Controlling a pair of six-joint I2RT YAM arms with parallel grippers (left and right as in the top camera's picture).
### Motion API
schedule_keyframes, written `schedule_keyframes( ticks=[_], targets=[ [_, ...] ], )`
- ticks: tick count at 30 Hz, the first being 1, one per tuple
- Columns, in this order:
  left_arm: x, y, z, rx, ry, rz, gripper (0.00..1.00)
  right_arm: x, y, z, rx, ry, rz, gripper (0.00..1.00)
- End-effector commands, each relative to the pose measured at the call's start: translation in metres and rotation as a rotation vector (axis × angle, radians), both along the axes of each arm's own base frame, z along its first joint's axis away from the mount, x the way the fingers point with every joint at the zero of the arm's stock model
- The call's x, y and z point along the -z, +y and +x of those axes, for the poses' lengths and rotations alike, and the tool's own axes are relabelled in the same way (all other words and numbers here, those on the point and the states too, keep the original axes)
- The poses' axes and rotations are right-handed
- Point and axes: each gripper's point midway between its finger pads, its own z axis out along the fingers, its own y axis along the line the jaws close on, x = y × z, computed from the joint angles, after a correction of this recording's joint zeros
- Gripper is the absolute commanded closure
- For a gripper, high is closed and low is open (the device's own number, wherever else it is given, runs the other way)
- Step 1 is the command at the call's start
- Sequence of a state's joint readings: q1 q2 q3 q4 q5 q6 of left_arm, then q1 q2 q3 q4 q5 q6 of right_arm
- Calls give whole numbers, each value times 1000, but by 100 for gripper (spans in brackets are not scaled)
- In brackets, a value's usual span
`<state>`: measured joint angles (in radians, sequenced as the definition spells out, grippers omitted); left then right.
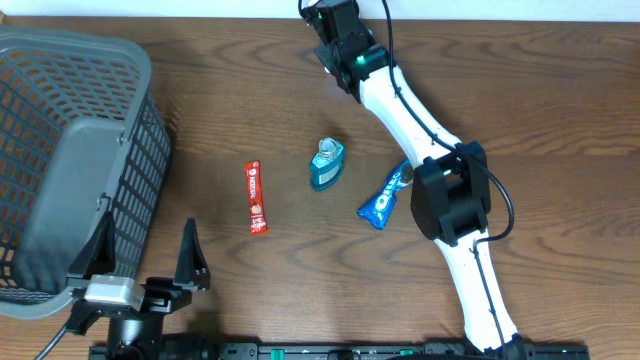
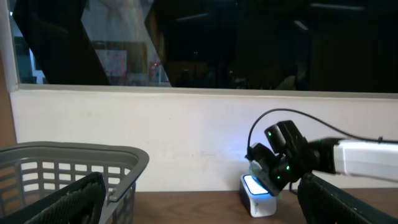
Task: Scan the item barcode
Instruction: 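Hold wipes pack in front of the white scanner with right gripper, then swing right arm to the right and drop wipes pack on table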
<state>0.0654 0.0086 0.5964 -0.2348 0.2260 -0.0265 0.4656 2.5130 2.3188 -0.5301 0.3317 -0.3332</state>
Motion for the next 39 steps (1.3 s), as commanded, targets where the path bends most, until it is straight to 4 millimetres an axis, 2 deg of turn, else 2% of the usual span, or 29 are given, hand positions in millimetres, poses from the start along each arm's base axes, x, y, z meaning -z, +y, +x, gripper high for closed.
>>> schedule_keyframes(
  ticks=[1,3,8,13,16,20,23,32,35,39],
  targets=[
    [2,2,0,-12,8,-7,2,-49,-31,-5,157,-29,20,99],
    [3,2,0,-9,10,-7,2,-58,-51,-19,230,18,15,99],
    [6,-17,-1,98,16,21,2,-79,-119,-60,468,137,65,99],
    [22,-20,9,124,49,14,1,-101,-204,-94,702,207,107,99],
    [31,-19,19,134,46,-26,2,-109,-245,-106,786,222,111,99],
    [47,-14,36,128,22,-88,2,-112,-297,-121,896,246,104,99],
    [68,-8,50,117,25,-176,2,-107,-332,-134,1018,264,138,99],
    [126,0,73,99,78,-271,2,-96,-408,-170,1324,243,140,99],
    [135,8,76,65,95,-341,2,-86,-428,-188,1420,275,149,99],
    [143,8,78,67,113,-364,2,-68,-453,-212,1527,327,144,99]
  ],
)
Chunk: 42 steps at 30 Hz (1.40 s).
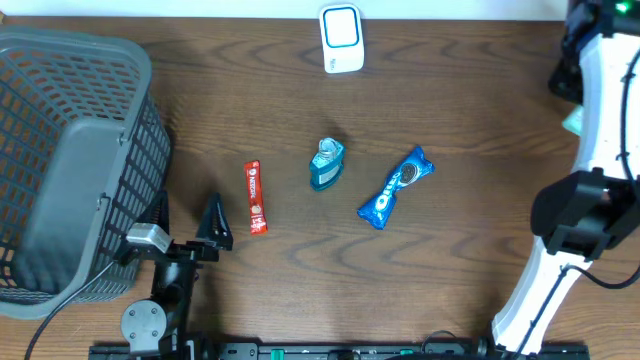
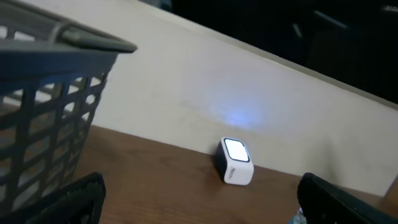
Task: Scan the item barcode
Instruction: 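Swing right arm to the right and drop wipes pack on table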
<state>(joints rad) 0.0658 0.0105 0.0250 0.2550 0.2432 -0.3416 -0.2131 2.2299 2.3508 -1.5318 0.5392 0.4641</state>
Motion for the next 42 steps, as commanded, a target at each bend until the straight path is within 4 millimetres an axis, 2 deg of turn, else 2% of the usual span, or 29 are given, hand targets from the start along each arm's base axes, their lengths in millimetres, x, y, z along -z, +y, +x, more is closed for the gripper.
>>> schedule_keyframes(
  ticks=[1,7,17,25,26,27,28,29,30,31,34,37,42],
  targets=[
    [4,6,1,-19,8,-74,2,7,-31,-25,148,13,-32,99],
    [16,5,3,-11,58,-113,2,45,-69,-60,260,104,-40,99],
    [39,5,5,-16,153,-120,2,106,-113,-110,401,168,-16,99],
    [40,5,5,-16,154,-120,2,114,-159,-135,475,132,-42,97],
    [40,5,5,-16,154,-120,2,116,-161,-137,485,122,-28,92],
    [40,5,5,-16,154,-120,2,118,-162,-137,493,109,-13,78],
    [40,5,5,-16,154,-120,2,119,-164,-138,500,97,2,49],
    [40,5,5,-16,153,-120,2,119,-165,-138,506,89,13,30],
    [40,6,5,-16,154,-120,2,120,-165,-138,509,79,23,18],
    [40,6,5,-16,153,-120,2,120,-165,-136,511,64,42,1],
    [40,5,5,-16,153,-120,2,115,-159,-122,481,18,107,1],
    [39,5,5,-11,153,-120,2,99,-149,-103,453,-40,171,1],
    [40,4,5,-9,154,-119,2,66,-112,-65,369,-134,313,1]
  ],
)
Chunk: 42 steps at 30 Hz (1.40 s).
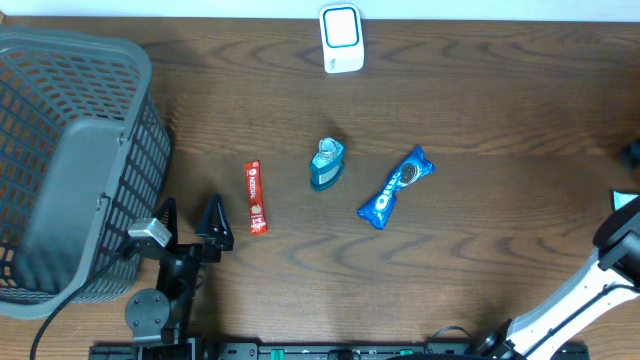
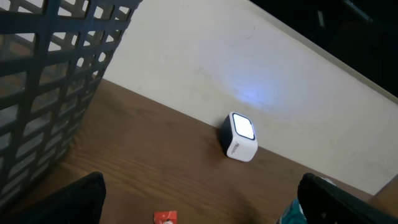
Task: Scan the item barcode
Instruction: 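Swing right arm to the right and drop wipes pack on table, then move empty right gripper back toward the teal spray bottle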
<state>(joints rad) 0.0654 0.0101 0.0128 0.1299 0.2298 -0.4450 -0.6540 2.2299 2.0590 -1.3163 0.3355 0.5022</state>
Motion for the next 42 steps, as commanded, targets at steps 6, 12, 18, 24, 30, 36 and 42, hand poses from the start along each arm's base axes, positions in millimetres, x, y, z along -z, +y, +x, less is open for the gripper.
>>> schedule_keyframes(
  ticks=[6,12,18,24,30,36,42],
  targets=[
    [11,2,1,-8,38,-8,2,-62,72,69,-193,-178,52,1],
    [45,2,-1,-9,177,-17,2,-109,134,99,-346,-282,5,1],
    [48,17,-1,-94,185,30,2,-149,189,115,-477,-385,-29,1],
    [45,8,-1,-42,171,73,2,-155,219,113,-542,-381,-8,1],
    [43,-48,-14,304,-2,633,2,-153,259,123,-712,-408,95,1],
    [43,-48,-14,305,-5,645,2,-152,295,124,-823,-395,127,1],
    [44,-36,-9,233,51,525,2,-149,341,118,-924,-364,158,1]
  ],
)
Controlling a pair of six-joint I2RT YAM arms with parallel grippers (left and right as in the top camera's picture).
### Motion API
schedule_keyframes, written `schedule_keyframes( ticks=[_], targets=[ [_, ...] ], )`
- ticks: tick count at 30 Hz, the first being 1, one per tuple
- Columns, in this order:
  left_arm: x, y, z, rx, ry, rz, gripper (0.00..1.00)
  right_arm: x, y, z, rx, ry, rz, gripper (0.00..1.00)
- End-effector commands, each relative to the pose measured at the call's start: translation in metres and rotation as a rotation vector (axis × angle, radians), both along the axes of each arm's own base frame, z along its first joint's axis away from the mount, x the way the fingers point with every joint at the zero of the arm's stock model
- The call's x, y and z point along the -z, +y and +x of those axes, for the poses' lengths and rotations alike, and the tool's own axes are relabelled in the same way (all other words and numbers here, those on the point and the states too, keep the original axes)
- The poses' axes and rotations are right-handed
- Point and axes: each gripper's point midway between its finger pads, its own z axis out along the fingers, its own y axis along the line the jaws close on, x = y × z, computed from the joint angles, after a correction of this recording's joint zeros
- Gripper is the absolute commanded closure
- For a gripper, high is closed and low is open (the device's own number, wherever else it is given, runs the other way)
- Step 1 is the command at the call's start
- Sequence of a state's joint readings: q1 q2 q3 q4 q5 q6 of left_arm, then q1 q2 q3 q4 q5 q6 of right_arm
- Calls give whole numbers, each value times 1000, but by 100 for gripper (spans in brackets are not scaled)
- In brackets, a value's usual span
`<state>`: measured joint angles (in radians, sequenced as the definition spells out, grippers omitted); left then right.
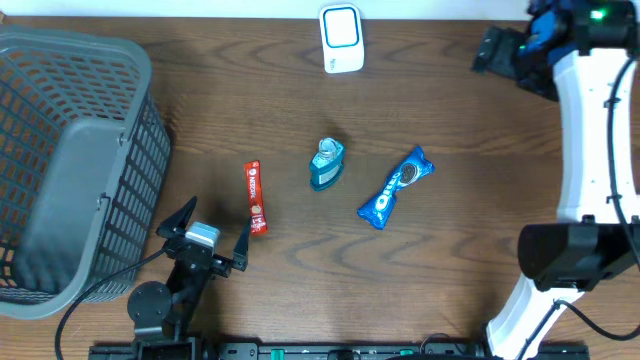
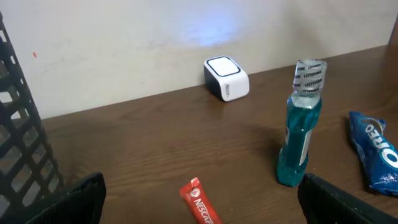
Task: Scan the item barcode
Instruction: 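Move empty right gripper back toward the teal spray bottle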
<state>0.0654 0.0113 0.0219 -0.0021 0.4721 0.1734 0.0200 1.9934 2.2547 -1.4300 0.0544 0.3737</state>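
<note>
Three items lie mid-table: a red Nescafe stick [image 1: 256,197] [image 2: 200,202], a blue bottle [image 1: 326,165] [image 2: 301,134] standing upright, and a blue Oreo pack [image 1: 396,187] [image 2: 379,152]. At the back edge, against the wall, sits the white scanner [image 1: 341,38] [image 2: 226,78]. My left gripper [image 1: 212,238] [image 2: 202,199] is open and low near the front edge, just short of the stick, holding nothing. My right gripper [image 1: 488,50] hangs at the back right, right of the scanner; its jaws are not clear.
A grey mesh basket [image 1: 70,150] [image 2: 25,143] fills the left side, close to my left gripper. The white right arm [image 1: 590,130] runs along the right edge. A pale wall [image 2: 155,37] bounds the table at the back.
My left gripper has turned to the right and now faces the stick, bottle and Oreo pack. The right arm, then almost out of view at the right edge, now reaches over the back right corner.
At first the right arm stretched across the table to the scanner while my left gripper stood open beside the basket. Then the right arm was at the right edge, then nearly out of view. Now it is over the back right, and my left gripper faces the items.
</note>
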Motion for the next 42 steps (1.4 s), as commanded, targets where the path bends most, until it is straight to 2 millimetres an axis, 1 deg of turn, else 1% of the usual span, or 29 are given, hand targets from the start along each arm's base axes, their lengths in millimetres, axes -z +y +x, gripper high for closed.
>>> schedule_keyframes(
  ticks=[1,3,7,15,18,24,28,31,33,36,42],
  targets=[
    [17,9,3,-65,86,-93,2,-4,28,-3,-85,-1,2,1],
    [17,16,5,-114,105,-154,2,-3,42,-7,-114,10,3,1],
    [18,18,5,-131,118,-201,2,1,60,-18,-122,49,15,1],
    [19,25,7,-179,137,-268,2,3,86,-28,-182,74,10,1],
    [20,25,7,-180,143,-267,2,3,91,-30,-195,76,10,1],
    [20,25,7,-180,145,-267,2,4,91,-32,-196,84,9,1],
    [20,25,7,-180,145,-267,2,6,92,-40,-202,118,4,1],
    [20,25,7,-180,145,-267,2,7,101,-44,-224,125,15,1],
    [16,23,6,-167,127,-267,2,7,110,-46,-244,127,26,1],
    [17,19,6,-152,133,-266,2,7,121,-49,-263,128,27,1],
    [17,0,2,-73,144,-260,1,9,137,-58,-174,146,68,1]
  ],
)
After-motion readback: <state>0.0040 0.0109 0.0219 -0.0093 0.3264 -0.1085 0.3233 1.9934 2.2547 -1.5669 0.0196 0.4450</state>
